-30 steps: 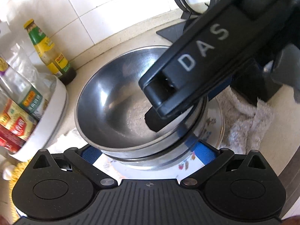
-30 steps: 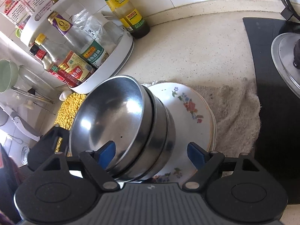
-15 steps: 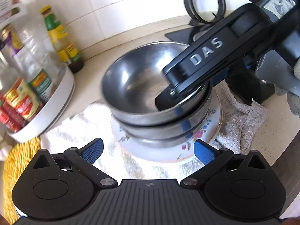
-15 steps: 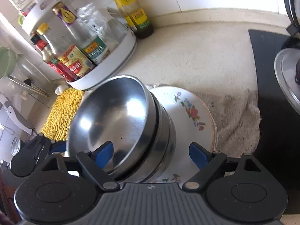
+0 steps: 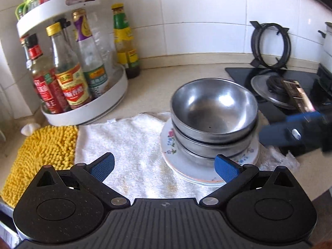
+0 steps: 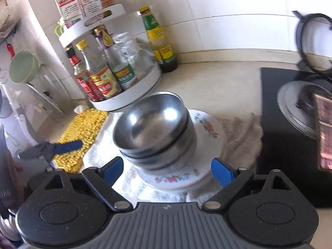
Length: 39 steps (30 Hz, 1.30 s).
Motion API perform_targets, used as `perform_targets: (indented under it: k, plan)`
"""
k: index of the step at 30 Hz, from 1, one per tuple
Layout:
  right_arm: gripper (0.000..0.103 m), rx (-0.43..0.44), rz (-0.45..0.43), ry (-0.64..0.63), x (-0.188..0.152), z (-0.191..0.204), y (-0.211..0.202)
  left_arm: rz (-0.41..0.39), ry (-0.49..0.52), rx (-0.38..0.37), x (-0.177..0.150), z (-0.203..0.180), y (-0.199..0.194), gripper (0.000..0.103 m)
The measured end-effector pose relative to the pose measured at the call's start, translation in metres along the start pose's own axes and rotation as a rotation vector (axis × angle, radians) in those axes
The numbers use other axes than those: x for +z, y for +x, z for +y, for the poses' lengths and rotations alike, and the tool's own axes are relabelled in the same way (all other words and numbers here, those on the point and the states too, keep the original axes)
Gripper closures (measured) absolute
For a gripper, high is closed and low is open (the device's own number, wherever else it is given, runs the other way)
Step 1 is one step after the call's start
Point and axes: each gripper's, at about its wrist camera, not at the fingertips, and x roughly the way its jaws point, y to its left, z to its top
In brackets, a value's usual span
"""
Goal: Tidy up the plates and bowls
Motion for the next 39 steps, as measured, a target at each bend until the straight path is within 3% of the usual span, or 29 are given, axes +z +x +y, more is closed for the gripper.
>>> perform_targets:
  k: [4, 7, 13, 21, 33, 36, 39]
  plan:
    - [0.000, -0.047, -0.004, 0.065, -0.016, -0.003, 0.000, -0.013, 0.017, 0.087, -0.007, -0.002, -0.002, 0.000]
    - [0.000, -0.056, 0.005, 0.102, -0.028, 0.000, 0.000, -0.001, -0.025, 0.029, -0.014, 0.004, -0.006, 0.000]
    - [0.000, -0.061, 0.004, 0.128, -0.043, 0.017, -0.008, -0.003, -0.024, 0.026, -0.022, 0.011, -0.019, 0.000]
    - [0.000, -0.075, -0.016, 0.131, -0.055, 0.038, -0.022, -0.036, -0.033, -0.045, -0.031, 0.021, -0.039, 0.000]
    - [0.000, -0.084, -0.116, 0.122, -0.061, 0.064, -0.057, -0.181, -0.120, -0.098, -0.035, 0.053, -0.093, 0.000]
    - [0.000, -0.096, -0.122, 0.113, -0.064, 0.072, -0.058, -0.227, -0.162, -0.156, -0.039, 0.060, -0.100, 0.000]
    - [0.000, -0.107, -0.127, 0.120, -0.071, 0.074, -0.059, -0.116, -0.132, -0.194, -0.037, 0.056, -0.080, 0.000]
